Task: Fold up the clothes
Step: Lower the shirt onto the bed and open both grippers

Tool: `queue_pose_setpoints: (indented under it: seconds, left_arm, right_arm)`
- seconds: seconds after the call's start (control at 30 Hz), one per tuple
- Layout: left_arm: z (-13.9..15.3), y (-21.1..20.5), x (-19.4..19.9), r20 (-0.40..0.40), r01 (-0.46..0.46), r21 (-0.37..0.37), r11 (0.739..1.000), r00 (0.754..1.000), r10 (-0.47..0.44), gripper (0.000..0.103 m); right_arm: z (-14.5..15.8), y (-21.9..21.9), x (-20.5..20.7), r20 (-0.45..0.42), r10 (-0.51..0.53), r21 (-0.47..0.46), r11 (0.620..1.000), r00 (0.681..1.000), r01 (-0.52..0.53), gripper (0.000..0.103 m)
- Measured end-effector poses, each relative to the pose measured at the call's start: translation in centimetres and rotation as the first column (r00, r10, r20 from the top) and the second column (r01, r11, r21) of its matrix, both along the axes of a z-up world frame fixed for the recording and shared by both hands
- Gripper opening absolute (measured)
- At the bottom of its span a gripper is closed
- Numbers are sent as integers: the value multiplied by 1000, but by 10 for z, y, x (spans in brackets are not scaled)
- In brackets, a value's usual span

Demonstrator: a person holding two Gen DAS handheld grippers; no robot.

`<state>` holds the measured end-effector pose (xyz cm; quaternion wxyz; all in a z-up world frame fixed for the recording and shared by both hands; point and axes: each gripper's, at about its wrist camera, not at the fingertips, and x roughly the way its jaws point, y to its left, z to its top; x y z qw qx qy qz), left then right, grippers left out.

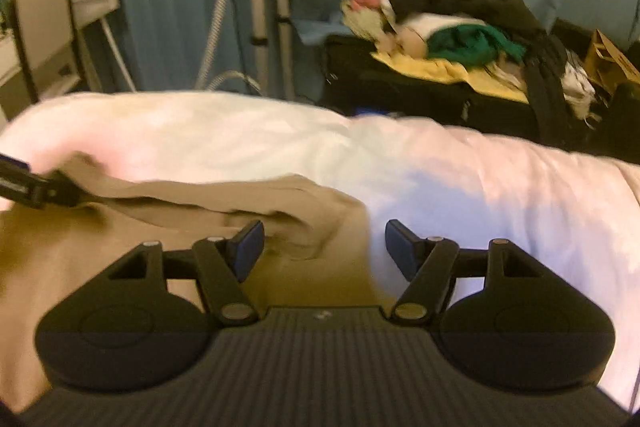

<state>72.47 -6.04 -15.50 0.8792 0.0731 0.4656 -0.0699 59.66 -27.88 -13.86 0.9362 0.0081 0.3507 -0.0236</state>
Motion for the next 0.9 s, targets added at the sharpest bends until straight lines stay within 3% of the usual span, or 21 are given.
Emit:
queue_pose_setpoints:
  seconds: [0.2, 0.37, 0.53, 0.7, 0.8, 0.9]
  left_arm:
    - [22, 17, -87, 156, -2, -70, 998, 988, 13, 103]
    - [48, 46, -211, 260, -24, -172, 985, 963, 69, 103]
    - [78, 85, -360, 297, -45, -252, 967, 947, 122, 103]
    - [97, 120, -456, 263, -98, -304, 947, 947, 183, 103]
    - [104, 145, -484, 184, -171, -411, 896, 946, 265, 103]
    - [94, 173, -487, -11, -315, -582, 750, 925, 380, 102]
  right_arm:
    - [25, 15, -59, 101, -7, 45, 999, 995, 2, 68]
    - [44, 30, -148, 207, -70, 88, 995, 976, 53, 68]
    - [64, 44, -254, 269, -147, 175, 979, 952, 102, 69]
    - [79, 59, -349, 281, -131, 246, 967, 951, 61, 69]
    - [81, 66, -391, 267, -129, 279, 959, 955, 51, 69]
    - [73, 71, -422, 244, -144, 335, 941, 959, 56, 72]
